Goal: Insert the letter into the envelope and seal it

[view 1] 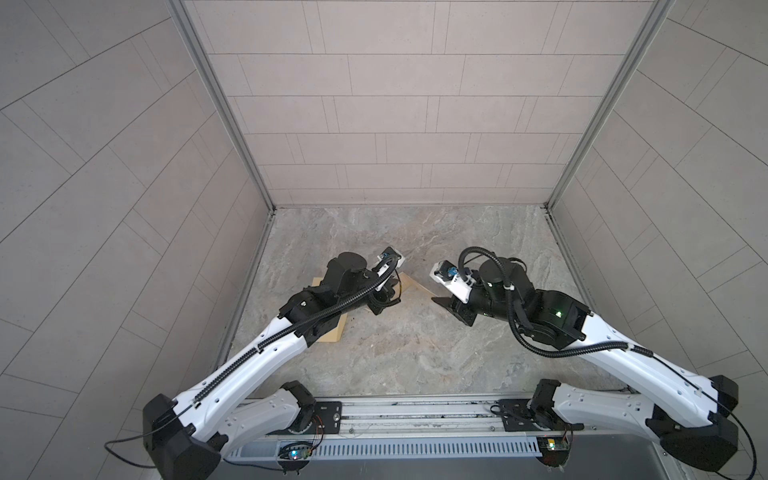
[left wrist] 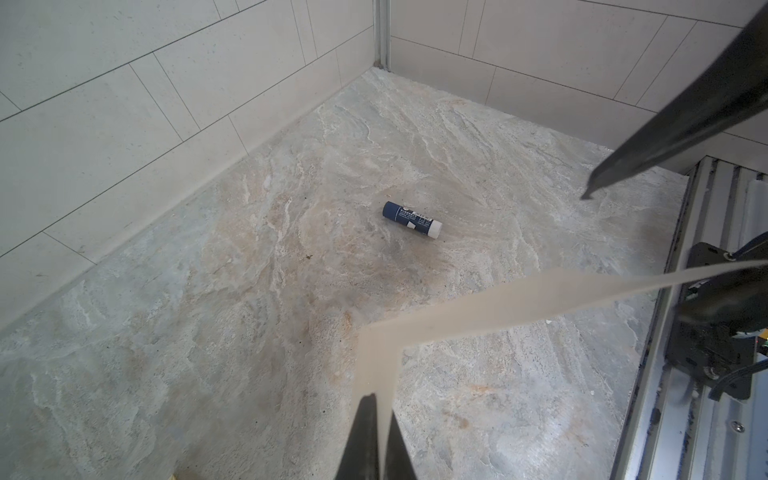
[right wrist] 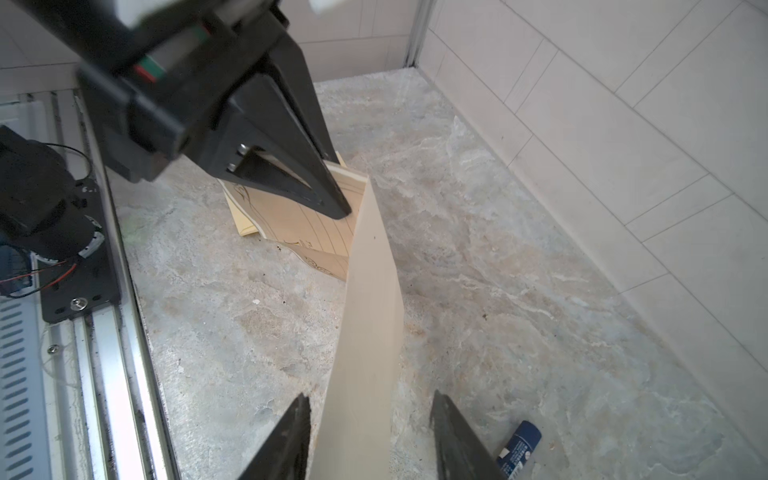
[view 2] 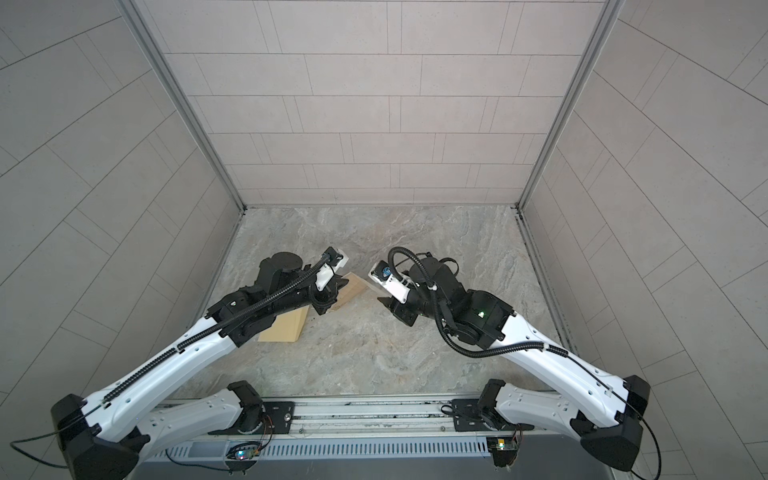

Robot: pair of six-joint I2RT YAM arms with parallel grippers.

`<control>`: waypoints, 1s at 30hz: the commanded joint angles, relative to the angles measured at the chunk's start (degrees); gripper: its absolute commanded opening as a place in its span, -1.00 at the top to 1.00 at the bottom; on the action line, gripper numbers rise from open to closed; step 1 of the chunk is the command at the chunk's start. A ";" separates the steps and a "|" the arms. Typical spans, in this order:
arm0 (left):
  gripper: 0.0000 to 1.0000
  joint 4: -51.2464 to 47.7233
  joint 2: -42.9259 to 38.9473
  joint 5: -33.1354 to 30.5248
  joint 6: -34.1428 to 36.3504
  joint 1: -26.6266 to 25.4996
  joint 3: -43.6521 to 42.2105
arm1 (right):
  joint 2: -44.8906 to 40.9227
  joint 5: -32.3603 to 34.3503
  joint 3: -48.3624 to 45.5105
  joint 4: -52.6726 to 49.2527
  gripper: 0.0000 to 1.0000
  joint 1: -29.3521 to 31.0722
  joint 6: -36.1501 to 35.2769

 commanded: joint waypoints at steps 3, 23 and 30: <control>1.00 3.33 -2.90 3.04 0.56 0.67 -1.89 | -8.85 -5.30 1.59 -1.32 -0.32 0.40 -2.21; 1.00 18.11 -10.79 28.21 0.78 0.68 -9.94 | 0.14 -14.76 3.87 1.93 -0.45 0.39 -5.69; 1.00 20.17 -11.41 31.28 -0.12 0.69 -10.66 | 3.97 -17.00 5.39 1.90 -0.28 0.38 -6.89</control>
